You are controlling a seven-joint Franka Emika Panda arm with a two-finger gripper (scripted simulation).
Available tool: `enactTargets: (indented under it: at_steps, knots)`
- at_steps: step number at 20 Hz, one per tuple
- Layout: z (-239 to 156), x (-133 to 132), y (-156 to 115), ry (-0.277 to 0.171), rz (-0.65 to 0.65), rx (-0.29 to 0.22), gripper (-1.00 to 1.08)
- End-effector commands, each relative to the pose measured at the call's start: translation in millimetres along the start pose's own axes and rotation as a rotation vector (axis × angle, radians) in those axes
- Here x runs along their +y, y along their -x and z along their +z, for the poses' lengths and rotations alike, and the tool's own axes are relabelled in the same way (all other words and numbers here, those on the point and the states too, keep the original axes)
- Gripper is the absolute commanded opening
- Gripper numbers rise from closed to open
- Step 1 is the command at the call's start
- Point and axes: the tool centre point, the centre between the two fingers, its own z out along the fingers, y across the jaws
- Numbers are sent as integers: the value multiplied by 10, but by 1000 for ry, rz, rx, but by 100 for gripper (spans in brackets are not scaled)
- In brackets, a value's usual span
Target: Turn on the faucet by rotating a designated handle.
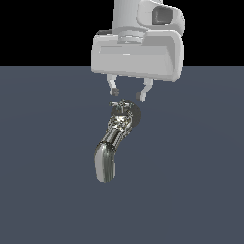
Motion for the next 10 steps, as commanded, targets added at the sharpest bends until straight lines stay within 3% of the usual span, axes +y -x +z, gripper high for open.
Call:
enactTargets:
  at_steps: [1, 2, 3, 4, 5, 6, 7, 8, 9, 10]
  knots:
    - [161, -231, -173, -17, 35, 25, 79]
    - [168, 118, -489, -26, 112, 42, 56]
    - [258, 49, -550, 2, 89, 68, 9]
    - [338, -463, -501, 2, -9, 86, 58]
    - [320, -578, -405, 2, -40, 92, 58]
    - [525, -579, -365, -39, 32, 37, -8]
    - [525, -579, -365, -39, 32, 37, -8]
    - [617, -100, -682, 11, 70, 68, 74]
    - [595, -13, -988, -13, 165, 89, 51]
    - [526, 212, -1041, -25, 211, 99, 51]
